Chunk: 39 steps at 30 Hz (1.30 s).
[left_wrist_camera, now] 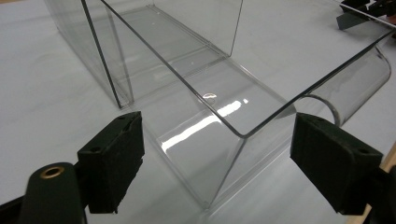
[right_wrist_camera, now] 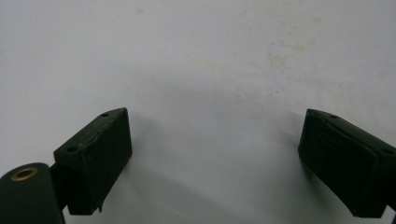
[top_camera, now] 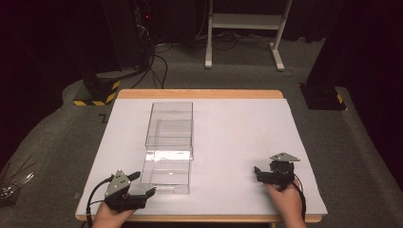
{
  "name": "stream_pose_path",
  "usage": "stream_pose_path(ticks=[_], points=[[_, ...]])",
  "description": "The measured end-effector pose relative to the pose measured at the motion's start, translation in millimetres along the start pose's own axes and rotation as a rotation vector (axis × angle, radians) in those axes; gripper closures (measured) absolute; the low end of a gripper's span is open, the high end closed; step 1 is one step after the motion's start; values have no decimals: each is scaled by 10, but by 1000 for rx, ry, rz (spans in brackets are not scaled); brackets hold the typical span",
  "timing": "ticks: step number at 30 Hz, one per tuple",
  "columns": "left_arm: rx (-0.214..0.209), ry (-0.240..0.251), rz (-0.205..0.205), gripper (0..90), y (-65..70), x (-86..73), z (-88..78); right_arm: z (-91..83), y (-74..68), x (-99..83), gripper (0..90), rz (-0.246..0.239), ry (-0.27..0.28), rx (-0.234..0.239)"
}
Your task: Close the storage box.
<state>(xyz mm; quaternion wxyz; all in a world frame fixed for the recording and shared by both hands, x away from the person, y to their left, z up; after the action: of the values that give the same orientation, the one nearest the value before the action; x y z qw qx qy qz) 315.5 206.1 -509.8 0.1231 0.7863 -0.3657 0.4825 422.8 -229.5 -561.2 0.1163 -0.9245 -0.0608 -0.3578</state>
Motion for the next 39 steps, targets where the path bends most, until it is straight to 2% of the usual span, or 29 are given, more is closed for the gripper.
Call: stream_pose_path(ticks=[14, 19, 22, 28, 31, 34, 39], points=[[26, 9, -30, 203, -31, 50, 123, 0, -1, -1, 93, 1, -1, 0], [40, 27, -57, 202, -113, 77, 136, 0, -1, -1, 93, 1, 0, -1], [41, 26, -58, 196, -135, 76, 149, 0, -1, -1, 93, 1, 0, -1], [49, 10, -62, 178, -183, 96, 201, 0, 0, 0, 93, -1, 0, 0], [72, -6, -68, 163, -255, 116, 244, -1, 0, -1, 94, -1, 1, 0], [65, -4, -94, 162, -290, 115, 286, -1, 1, 0, 94, -1, 1, 0], [67, -19, -90, 151, -317, 92, 346, -1, 1, 0, 94, 0, 1, 0]])
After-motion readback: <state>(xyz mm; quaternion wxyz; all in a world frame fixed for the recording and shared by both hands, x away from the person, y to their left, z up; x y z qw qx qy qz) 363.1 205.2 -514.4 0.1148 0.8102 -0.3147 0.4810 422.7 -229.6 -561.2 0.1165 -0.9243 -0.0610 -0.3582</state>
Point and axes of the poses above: each handheld gripper's, and its own axes: z roughly forward along the jaws, x roughly out of its top, y roughly to its right, the point moved 8 cm from there along z, roughly forward along the jaws, and after that the axes turned 15 degrees about z, right-handed, at the moved point
